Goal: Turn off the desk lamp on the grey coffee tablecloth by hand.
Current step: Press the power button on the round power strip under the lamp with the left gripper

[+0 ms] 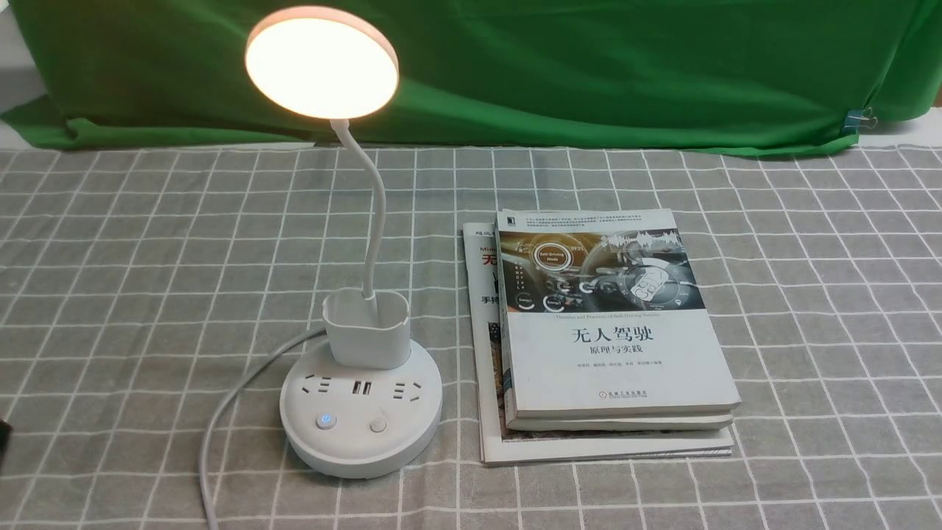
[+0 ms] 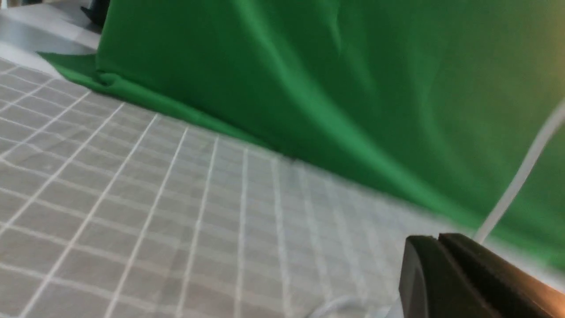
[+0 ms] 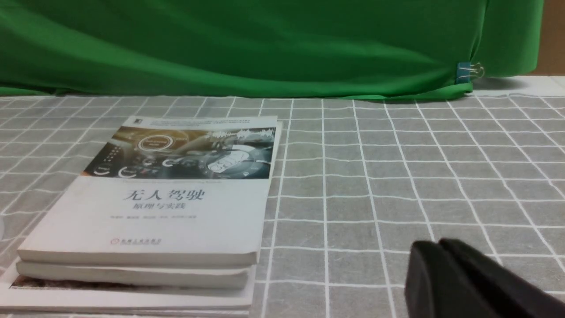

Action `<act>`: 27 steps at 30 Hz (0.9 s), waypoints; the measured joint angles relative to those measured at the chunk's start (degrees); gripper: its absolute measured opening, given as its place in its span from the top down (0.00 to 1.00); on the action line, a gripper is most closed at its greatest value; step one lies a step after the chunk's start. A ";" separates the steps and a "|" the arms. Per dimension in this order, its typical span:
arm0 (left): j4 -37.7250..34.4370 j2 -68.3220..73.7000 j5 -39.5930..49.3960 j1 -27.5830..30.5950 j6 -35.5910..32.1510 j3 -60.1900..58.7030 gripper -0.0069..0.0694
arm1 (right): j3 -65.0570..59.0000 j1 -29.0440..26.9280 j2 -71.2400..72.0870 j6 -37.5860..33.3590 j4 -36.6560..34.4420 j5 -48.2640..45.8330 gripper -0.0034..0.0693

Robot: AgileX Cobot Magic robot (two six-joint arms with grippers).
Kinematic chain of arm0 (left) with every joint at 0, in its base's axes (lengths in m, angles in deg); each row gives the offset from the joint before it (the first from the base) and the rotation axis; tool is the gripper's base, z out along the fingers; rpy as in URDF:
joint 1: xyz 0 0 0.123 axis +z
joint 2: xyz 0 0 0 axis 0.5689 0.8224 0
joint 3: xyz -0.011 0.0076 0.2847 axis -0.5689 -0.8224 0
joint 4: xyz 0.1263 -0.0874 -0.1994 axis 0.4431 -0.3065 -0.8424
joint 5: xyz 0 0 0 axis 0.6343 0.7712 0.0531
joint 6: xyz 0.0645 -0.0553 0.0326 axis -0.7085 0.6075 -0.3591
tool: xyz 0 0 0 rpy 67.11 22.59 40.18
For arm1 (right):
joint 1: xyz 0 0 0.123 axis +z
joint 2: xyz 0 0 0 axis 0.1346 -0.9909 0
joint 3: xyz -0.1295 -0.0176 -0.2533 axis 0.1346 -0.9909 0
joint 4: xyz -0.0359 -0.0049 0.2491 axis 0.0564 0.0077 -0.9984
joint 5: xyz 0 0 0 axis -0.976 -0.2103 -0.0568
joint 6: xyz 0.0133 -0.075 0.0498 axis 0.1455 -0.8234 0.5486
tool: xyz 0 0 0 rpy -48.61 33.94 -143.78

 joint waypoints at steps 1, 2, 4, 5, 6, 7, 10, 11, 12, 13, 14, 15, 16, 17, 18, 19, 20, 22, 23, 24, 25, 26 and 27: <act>-0.63 0.00 -1.04 0.00 0.00 0.00 0.91 | 0.00 0.00 0.00 0.00 0.00 0.00 0.90; -1.38 0.00 -2.65 0.00 0.00 0.00 0.91 | 0.00 0.00 0.00 0.00 0.00 0.00 0.90; -1.75 0.00 -4.92 0.00 0.00 0.00 0.91 | 0.00 0.00 0.00 0.00 0.00 0.00 0.90; -2.07 0.00 -5.98 0.00 0.13 0.00 0.91 | 0.00 0.00 0.00 0.00 0.00 0.00 0.90; -2.31 0.00 -7.03 0.00 0.68 0.00 0.91 | 0.00 0.00 0.00 0.00 0.00 0.00 0.90; -2.56 0.00 -8.16 0.00 1.68 0.00 0.91 | 0.00 0.00 0.00 0.00 0.00 0.00 0.90; -2.64 0.00 -11.85 0.00 7.97 0.00 0.91 | 0.00 0.00 0.00 0.00 0.00 0.00 0.90; -2.29 0.00 -12.31 0.00 9.77 0.00 0.91 | 0.00 0.00 0.00 0.00 0.00 0.00 0.90; -2.15 0.00 -12.32 0.00 10.13 0.00 0.91 | 0.00 0.00 0.00 0.00 0.00 0.00 0.90; -1.01 0.00 -11.83 0.00 12.26 0.00 0.91 | 0.00 0.00 0.00 0.00 0.00 0.00 0.90; -0.78 0.00 -10.73 0.00 12.93 0.06 0.91 | 0.00 0.00 0.00 0.00 0.00 0.00 0.90; -0.63 0.13 -9.49 0.00 13.25 0.47 0.91 | 0.00 0.00 0.00 0.00 0.00 0.00 0.90; -0.33 0.78 -6.90 0.00 13.41 1.55 0.91 | 0.00 0.00 0.00 0.00 0.00 0.00 0.90; 0.22 1.67 -4.09 0.00 13.50 2.85 0.91 | 0.00 0.00 0.00 0.00 0.00 0.00 0.90; 1.26 3.19 -1.08 0.00 13.61 4.90 0.91 | 0.00 0.00 0.00 0.00 0.00 0.00 0.90; 2.88 4.71 1.61 0.00 13.67 7.38 0.91 | 0.00 0.00 0.00 0.00 0.00 0.00 0.90; 4.88 7.50 6.25 0.00 13.67 10.17 0.91 | 0.00 0.00 0.00 0.00 0.00 0.00 0.90; 9.76 14.05 15.26 0.00 13.67 16.87 0.91 | 0.00 0.00 0.00 0.00 0.00 0.00 0.90; 11.45 16.81 20.15 0.00 13.67 19.39 0.91 | 0.00 0.00 0.00 0.00 0.00 0.00 0.90; 13.26 20.42 25.17 0.00 13.22 22.56 0.91 | 0.00 0.00 0.00 0.00 0.00 0.00 0.90; 14.57 23.44 29.19 0.00 12.44 25.62 0.91 | 0.00 0.00 0.00 0.00 0.00 0.00 0.90; 15.48 27.31 34.17 0.00 10.43 28.53 0.91 | 0.00 0.00 0.00 0.00 0.00 0.00 0.90; 15.61 28.90 35.13 0.00 9.92 29.09 0.91 | 0.00 0.00 0.00 0.00 0.00 0.00 0.90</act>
